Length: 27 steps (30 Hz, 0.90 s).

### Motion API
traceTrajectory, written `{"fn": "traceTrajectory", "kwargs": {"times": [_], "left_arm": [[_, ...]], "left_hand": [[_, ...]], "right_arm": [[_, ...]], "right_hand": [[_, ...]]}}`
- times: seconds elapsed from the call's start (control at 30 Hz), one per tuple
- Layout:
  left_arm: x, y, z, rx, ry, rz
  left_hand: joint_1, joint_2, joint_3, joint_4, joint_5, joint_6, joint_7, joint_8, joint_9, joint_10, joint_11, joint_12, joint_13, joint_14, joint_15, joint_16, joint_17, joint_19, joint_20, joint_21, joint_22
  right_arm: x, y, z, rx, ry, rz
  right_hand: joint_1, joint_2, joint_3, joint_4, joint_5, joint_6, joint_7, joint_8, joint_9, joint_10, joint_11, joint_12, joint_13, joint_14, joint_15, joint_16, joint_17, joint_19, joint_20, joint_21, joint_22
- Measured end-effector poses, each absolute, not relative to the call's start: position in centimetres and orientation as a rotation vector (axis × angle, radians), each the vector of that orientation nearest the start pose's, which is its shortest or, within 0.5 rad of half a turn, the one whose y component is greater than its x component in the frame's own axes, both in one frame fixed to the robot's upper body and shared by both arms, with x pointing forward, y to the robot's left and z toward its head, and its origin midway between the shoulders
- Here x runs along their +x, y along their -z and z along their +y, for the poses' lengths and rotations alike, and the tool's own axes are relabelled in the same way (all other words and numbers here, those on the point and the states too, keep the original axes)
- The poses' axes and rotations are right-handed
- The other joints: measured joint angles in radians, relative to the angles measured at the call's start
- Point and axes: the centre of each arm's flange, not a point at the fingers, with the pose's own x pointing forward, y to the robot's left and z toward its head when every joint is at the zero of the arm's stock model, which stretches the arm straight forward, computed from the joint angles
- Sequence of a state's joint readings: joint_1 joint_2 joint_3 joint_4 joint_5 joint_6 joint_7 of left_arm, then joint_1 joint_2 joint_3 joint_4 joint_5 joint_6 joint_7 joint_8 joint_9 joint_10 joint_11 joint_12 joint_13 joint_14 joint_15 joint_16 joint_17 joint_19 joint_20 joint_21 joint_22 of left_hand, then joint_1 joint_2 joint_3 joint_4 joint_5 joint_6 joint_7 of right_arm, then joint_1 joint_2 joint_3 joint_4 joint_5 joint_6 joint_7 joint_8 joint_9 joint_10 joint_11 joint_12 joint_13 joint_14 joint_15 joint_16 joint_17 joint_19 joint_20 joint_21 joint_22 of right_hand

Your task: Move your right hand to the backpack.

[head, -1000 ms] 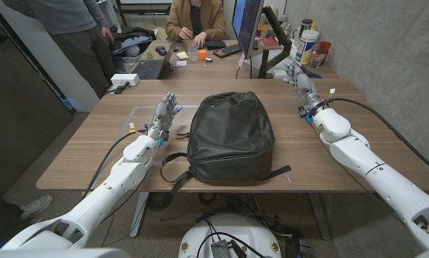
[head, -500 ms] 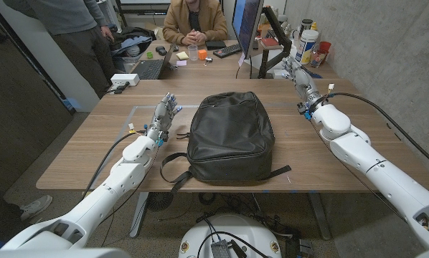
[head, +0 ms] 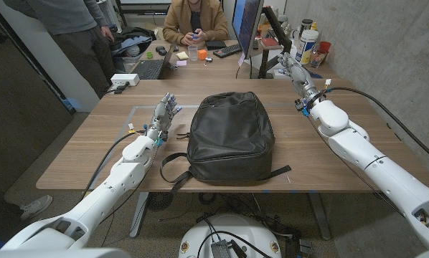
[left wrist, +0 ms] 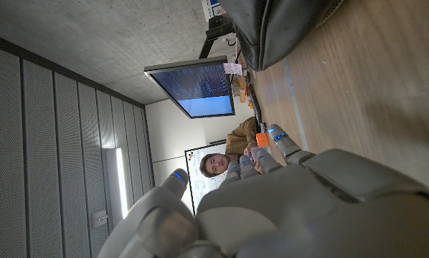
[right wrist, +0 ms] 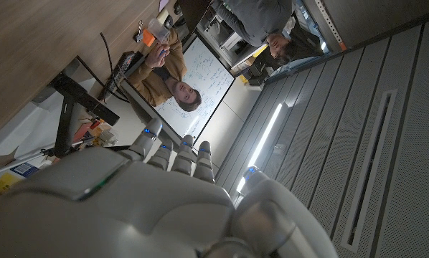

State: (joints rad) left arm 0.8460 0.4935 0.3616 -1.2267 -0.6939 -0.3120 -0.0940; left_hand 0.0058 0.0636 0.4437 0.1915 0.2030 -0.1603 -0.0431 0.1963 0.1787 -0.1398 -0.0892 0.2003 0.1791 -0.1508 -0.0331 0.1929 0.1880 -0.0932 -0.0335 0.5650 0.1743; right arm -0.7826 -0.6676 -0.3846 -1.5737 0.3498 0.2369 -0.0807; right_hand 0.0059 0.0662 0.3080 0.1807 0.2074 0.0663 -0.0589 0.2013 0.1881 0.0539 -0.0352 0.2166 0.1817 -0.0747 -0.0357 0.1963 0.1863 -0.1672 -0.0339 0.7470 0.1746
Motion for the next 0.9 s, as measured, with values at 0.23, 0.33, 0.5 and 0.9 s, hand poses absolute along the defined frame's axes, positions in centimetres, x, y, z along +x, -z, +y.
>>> {"fn": "traceTrajectory", "kwargs": {"times": [0.23, 0.33, 0.5, 0.9], "left_arm": [[66.3, 5.1, 30.1, -0.085, 0.224, -0.557], [66.5, 5.0, 30.1, -0.086, 0.226, -0.558], [66.6, 4.9, 30.2, -0.087, 0.224, -0.557], [66.9, 4.9, 30.3, -0.088, 0.227, -0.557]], "left_hand": [[0.000, 0.000, 0.000, 0.000, 0.000, 0.000, 0.000, 0.000, 0.000, 0.005, 0.005, 0.000, 0.000, 0.000, 0.000, 0.000, 0.000, 0.000, 0.000, -0.007, 0.000], [0.000, 0.000, 0.000, 0.000, 0.004, 0.000, 0.000, 0.000, 0.000, 0.005, 0.005, 0.000, 0.000, 0.000, 0.000, 0.000, 0.000, 0.000, 0.000, -0.007, 0.000], [0.000, 0.000, 0.000, 0.000, 0.004, 0.000, 0.000, 0.000, 0.000, 0.005, 0.005, 0.000, 0.000, 0.000, 0.000, 0.000, 0.000, 0.000, 0.000, -0.007, 0.000], [0.000, 0.000, 0.000, 0.000, 0.004, 0.002, 0.003, 0.000, 0.000, 0.005, 0.005, 0.000, 0.000, 0.000, 0.000, 0.000, 0.000, 0.000, 0.000, -0.011, 0.000]], "right_arm": [[59.4, -8.9, -26.6, -0.397, -0.175, -0.849], [59.2, -9.2, -26.3, -0.411, -0.178, -0.859], [59.2, -9.4, -26.1, -0.429, -0.177, -0.864], [58.6, -10.9, -25.0, -0.478, -0.190, -0.898]], "right_hand": [[0.000, 0.000, 0.000, 0.000, 0.000, 0.004, 0.004, 0.000, 0.000, 0.001, 0.002, 0.000, 0.000, 0.000, 0.000, 0.000, 0.000, 0.000, 0.000, -0.004, 0.000], [0.000, 0.000, 0.000, 0.000, 0.000, 0.004, 0.004, 0.000, 0.000, 0.001, 0.001, 0.000, 0.000, 0.000, 0.000, 0.000, 0.000, 0.000, 0.000, -0.004, 0.000], [0.000, 0.000, 0.000, 0.000, 0.000, 0.011, 0.003, 0.000, 0.000, 0.005, -0.002, 0.000, 0.000, 0.000, 0.000, 0.000, 0.000, 0.000, 0.000, -0.008, 0.000], [0.000, 0.000, 0.000, 0.000, 0.000, 0.014, 0.000, 0.000, 0.000, 0.009, -0.006, 0.000, 0.000, 0.005, 0.005, 0.000, 0.000, 0.000, 0.000, -0.012, 0.000]]}}
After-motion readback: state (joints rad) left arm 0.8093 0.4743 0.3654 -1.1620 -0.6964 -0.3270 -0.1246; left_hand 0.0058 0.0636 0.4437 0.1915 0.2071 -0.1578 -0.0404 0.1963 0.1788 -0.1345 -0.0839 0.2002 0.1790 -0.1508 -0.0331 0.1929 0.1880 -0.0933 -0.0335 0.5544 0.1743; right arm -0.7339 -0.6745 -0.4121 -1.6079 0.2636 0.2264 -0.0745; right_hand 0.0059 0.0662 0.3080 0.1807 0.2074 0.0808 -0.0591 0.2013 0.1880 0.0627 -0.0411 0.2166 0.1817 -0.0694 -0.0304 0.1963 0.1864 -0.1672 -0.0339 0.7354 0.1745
